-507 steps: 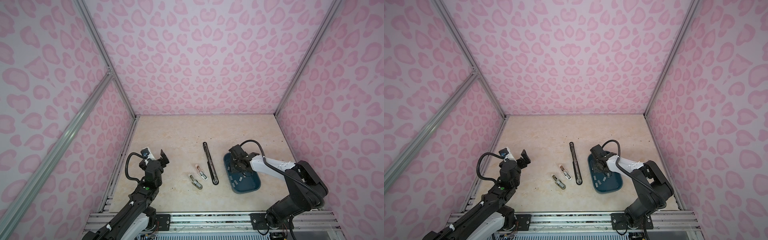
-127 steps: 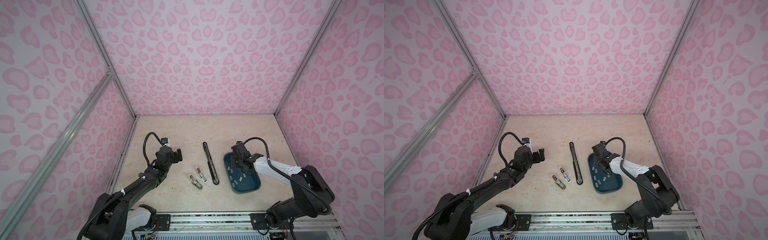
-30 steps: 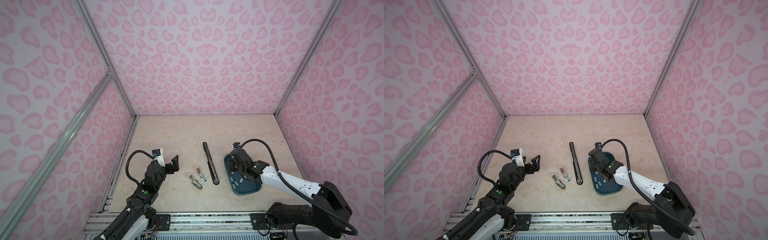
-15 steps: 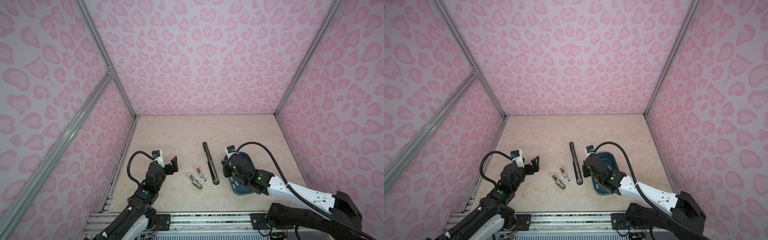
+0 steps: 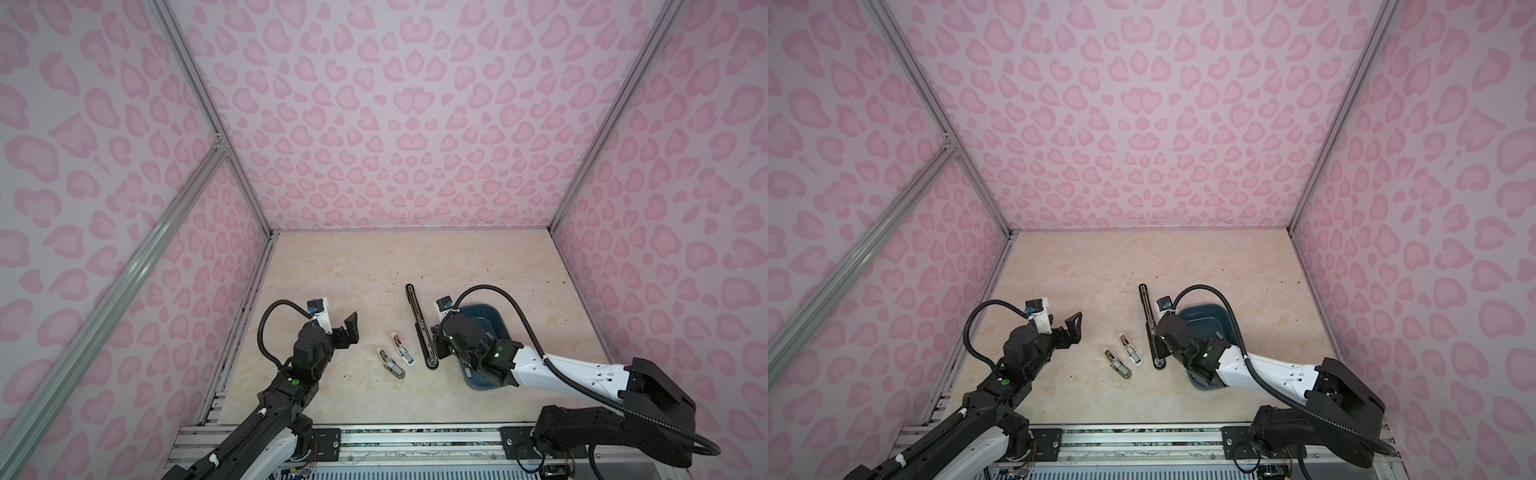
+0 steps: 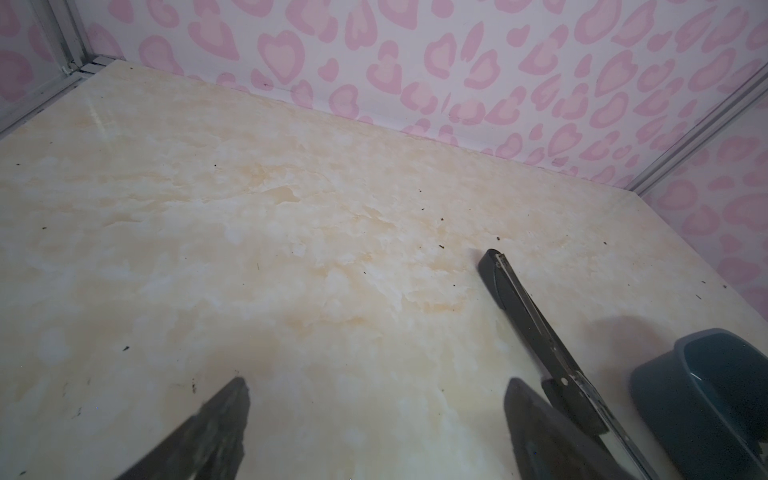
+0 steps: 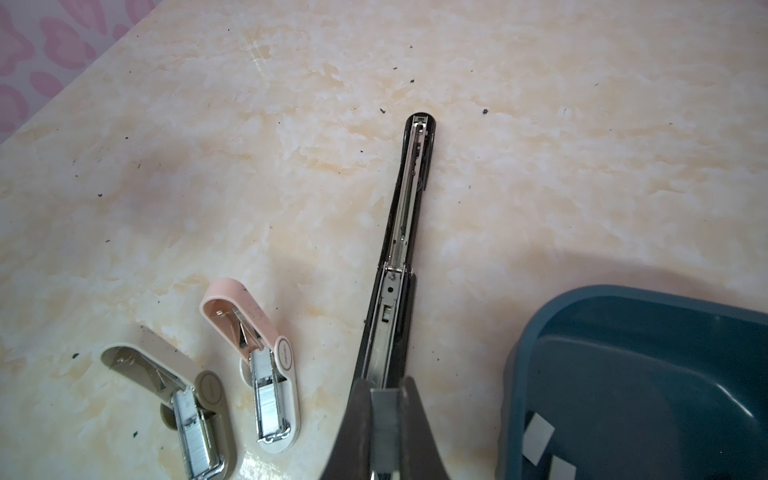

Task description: Load the staples into the stapler

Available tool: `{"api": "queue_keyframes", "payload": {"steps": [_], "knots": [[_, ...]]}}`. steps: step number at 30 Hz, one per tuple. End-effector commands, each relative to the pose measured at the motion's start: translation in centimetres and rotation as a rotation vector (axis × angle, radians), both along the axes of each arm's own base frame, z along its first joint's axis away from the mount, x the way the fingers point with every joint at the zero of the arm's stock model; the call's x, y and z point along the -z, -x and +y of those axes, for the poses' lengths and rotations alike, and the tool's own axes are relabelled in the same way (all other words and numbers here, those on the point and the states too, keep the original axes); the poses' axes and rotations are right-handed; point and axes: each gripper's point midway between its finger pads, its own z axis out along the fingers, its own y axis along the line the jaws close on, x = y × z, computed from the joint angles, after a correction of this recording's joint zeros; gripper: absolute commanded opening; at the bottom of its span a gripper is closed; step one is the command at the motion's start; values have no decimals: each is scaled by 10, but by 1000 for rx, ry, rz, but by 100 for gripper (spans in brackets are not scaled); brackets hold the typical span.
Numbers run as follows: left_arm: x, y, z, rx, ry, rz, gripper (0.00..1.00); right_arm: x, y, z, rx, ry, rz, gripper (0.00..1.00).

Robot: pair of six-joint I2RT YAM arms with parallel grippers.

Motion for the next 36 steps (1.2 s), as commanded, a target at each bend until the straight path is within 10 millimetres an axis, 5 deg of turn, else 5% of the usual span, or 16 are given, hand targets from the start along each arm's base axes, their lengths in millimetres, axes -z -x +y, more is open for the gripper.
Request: {"api": "queue_keyframes", "payload": {"steps": [1, 17, 36], "knots": [[-14, -4, -1, -4, 13, -52, 96, 2, -1, 5, 3, -16, -9, 6], [-13, -6, 3, -25, 8, -48, 97, 36, 7, 13, 49, 45, 38, 4], [-12, -7, 3, -30, 6, -44, 97, 46, 0, 13, 85, 73, 46, 1]]}}
